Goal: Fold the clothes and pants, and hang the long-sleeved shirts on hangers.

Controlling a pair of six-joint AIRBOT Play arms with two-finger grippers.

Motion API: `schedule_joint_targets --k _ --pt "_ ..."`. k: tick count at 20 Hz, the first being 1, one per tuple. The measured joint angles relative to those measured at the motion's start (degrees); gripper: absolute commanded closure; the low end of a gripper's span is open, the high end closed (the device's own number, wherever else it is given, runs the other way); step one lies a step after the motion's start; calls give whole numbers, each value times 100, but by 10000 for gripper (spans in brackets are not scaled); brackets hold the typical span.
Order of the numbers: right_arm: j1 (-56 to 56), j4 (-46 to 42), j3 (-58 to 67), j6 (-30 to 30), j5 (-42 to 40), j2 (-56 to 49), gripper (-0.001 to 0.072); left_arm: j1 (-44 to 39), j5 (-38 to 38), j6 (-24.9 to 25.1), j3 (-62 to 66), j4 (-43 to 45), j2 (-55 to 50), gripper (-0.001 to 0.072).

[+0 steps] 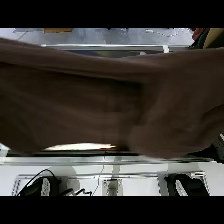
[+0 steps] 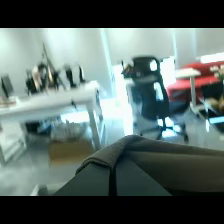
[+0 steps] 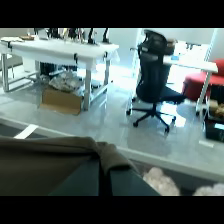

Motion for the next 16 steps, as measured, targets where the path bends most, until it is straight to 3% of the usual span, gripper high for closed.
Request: schedule_joint_targets --k 4,8,11,16 --pt "0 -140 28 385 236 -1167 697 -72 -732 -518 -446 369 -752 689" --pt "4 -173 35 549 343 -2861 697 -634 -927 -17 -822 369 -2391 689" --pt "4 -125 35 590 267 -4105 696 -1167 -422 236 -911 339 -3751 689" --pt "2 -66 35 614 -361 -5761 696 -1888 1259 382 -953 297 -5455 688"
